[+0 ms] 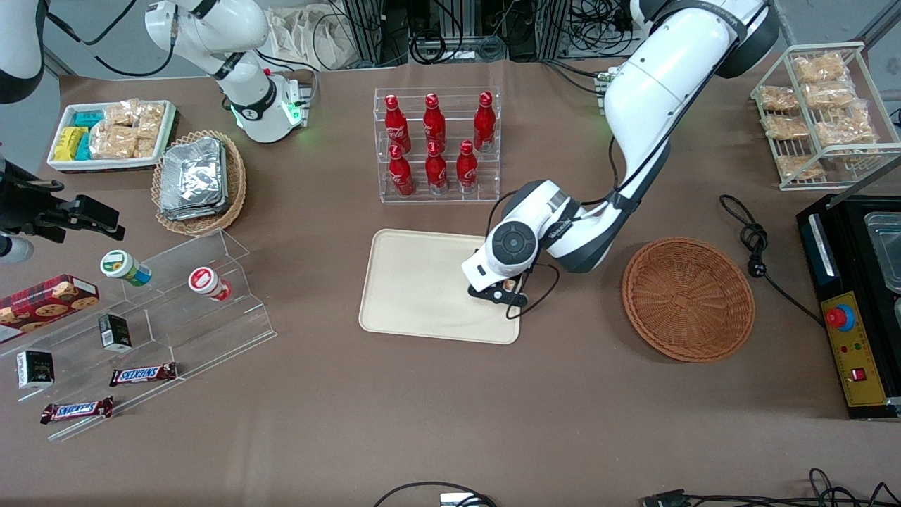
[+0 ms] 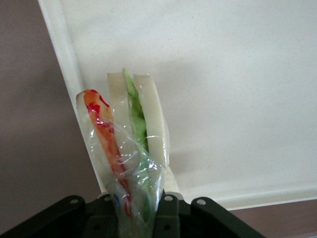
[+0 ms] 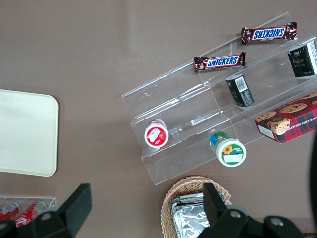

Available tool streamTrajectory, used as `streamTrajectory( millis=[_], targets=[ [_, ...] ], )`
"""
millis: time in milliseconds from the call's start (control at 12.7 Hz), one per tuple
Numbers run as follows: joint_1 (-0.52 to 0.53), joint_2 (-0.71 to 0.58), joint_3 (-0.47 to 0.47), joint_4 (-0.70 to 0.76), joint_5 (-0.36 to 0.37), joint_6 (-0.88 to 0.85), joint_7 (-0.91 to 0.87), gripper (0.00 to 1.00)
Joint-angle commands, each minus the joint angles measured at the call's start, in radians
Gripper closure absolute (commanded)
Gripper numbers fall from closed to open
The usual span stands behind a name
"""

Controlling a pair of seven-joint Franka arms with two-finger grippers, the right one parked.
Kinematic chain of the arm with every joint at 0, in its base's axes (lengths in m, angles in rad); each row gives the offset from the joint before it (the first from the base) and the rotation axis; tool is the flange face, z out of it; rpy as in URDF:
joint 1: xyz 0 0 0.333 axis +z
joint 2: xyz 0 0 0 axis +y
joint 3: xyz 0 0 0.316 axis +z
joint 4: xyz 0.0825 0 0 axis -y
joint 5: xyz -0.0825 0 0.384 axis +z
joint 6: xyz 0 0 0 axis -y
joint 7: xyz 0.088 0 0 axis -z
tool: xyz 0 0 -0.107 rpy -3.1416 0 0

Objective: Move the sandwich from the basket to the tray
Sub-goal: 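Lower the sandwich onto the tray and open the left gripper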

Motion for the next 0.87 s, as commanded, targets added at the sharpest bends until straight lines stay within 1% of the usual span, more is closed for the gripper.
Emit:
streamTrajectory(
  millis=[0, 79, 157, 472, 629, 787],
  targets=[
    [-0.022, 0.019, 0.008, 0.015, 0.022, 0.018, -0.025, 0.66],
    [-0.022, 0.022, 0.008, 0.015, 0.041, 0.020, -0.027, 0.11],
    [-0.022, 0.022, 0.008, 0.015, 0.073, 0.018, -0.030, 0.00],
    [-0.004, -0.007, 0.007, 0.021, 0.072, 0.005, -0.048, 0.00],
    [0.018, -0.063, 0.005, 0.026, 0.064, -0.018, -0.045, 0.00],
    [0.061, -0.140, 0.001, 0.027, 0.062, -0.072, -0.041, 0.00]
  ],
)
